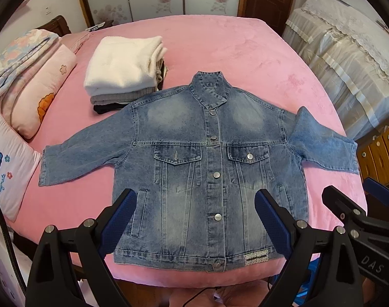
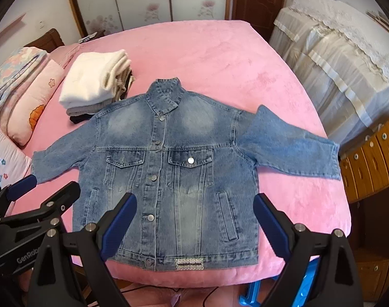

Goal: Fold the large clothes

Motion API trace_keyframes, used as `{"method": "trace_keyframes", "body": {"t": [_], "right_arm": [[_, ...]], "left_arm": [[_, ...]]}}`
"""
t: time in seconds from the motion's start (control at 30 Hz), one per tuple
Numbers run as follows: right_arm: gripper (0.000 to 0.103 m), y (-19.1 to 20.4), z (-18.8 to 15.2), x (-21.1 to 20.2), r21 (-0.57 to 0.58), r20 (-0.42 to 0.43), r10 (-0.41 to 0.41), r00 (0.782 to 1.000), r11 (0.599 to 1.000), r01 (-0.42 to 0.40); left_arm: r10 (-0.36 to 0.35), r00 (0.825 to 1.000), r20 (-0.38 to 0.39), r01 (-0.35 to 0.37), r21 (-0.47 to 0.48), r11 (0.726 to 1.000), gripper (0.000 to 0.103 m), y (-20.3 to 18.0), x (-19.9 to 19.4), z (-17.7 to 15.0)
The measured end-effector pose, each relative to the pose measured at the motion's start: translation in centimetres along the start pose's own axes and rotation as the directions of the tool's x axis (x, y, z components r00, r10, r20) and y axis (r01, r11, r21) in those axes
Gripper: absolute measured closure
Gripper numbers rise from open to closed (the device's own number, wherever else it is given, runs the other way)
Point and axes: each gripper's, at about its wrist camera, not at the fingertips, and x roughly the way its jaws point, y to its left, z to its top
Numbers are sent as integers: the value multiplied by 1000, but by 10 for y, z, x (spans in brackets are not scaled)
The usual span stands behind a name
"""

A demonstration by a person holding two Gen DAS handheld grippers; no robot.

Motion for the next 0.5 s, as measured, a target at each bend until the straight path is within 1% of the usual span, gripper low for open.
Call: {"method": "trace_keyframes", "body": {"t": [0.1, 0.27, 0.5], "right_arm": [[10, -1, -2, 0, 14, -11, -2, 1000, 1000, 2], [10, 1, -3, -6, 10, 5, -17, 1000, 1000, 17], [10, -1, -6, -8, 19, 1, -13, 1000, 1000, 13]], "left_arm": [[-13, 1000, -8, 13, 9, 1000, 10, 1, -1, 0], [-19, 1000, 0, 19, 16, 1000, 10, 1, -3, -1], [-24, 1000, -1, 24, 20, 1000, 10, 0, -3, -1]]}}
